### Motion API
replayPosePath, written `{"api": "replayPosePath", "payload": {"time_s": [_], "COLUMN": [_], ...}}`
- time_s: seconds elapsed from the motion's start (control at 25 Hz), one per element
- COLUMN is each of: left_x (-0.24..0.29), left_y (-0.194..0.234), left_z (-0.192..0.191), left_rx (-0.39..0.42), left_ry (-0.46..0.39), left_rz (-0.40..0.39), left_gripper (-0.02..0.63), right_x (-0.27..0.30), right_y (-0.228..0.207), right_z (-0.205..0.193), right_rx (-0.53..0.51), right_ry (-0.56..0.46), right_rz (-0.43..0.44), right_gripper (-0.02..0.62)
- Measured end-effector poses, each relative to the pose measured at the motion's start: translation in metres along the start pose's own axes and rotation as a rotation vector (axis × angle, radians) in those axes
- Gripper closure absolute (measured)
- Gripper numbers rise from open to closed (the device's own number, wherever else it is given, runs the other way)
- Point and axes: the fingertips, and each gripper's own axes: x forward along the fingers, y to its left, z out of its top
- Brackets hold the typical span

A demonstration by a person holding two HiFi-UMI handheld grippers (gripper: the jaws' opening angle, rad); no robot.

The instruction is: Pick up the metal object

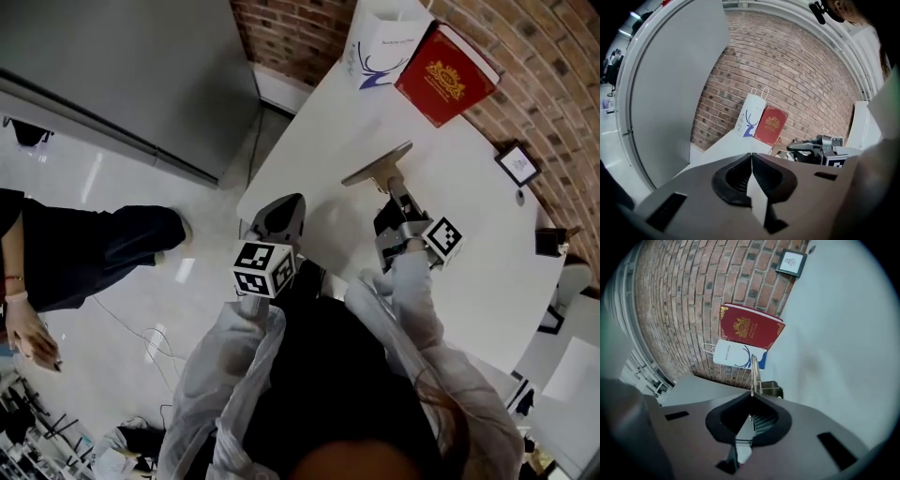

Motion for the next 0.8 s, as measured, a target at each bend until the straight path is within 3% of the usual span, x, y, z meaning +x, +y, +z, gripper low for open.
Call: {"api": "replayPosePath", "payload": {"time_s": [0.16, 0.36, 0.52, 0.64, 0.72, 0.8], "left_x": [-0.019, -0.038, -0.053, -0.063, -0.070, -0.077], "left_y": [-0.017, -0.040, -0.055, -0.069, -0.081, -0.093], "left_z": [-0.004, -0.006, -0.008, -0.006, -0.005, -0.005], "left_rx": [0.006, 0.014, 0.037, 0.037, 0.018, -0.010], "left_ry": [-0.020, -0.048, -0.060, -0.080, -0.095, -0.109], "left_rz": [0.004, -0.005, -0.008, -0.010, -0.027, -0.053], "left_gripper": [0.589, 0.589, 0.589, 0.589, 0.589, 0.589], "right_x": [-0.036, -0.084, -0.123, -0.153, -0.173, -0.193], "right_y": [0.012, 0.034, 0.041, 0.041, 0.045, 0.045], "right_z": [-0.002, 0.007, 0.015, 0.020, 0.019, 0.023], "right_rx": [-0.054, -0.212, -0.352, -0.397, -0.413, -0.509], "right_ry": [-0.014, -0.058, -0.106, -0.126, -0.136, -0.144], "right_rz": [0.038, 0.086, 0.051, 0.003, 0.000, -0.023], "right_gripper": [0.584, 0.584, 0.584, 0.584, 0.584, 0.584]}}
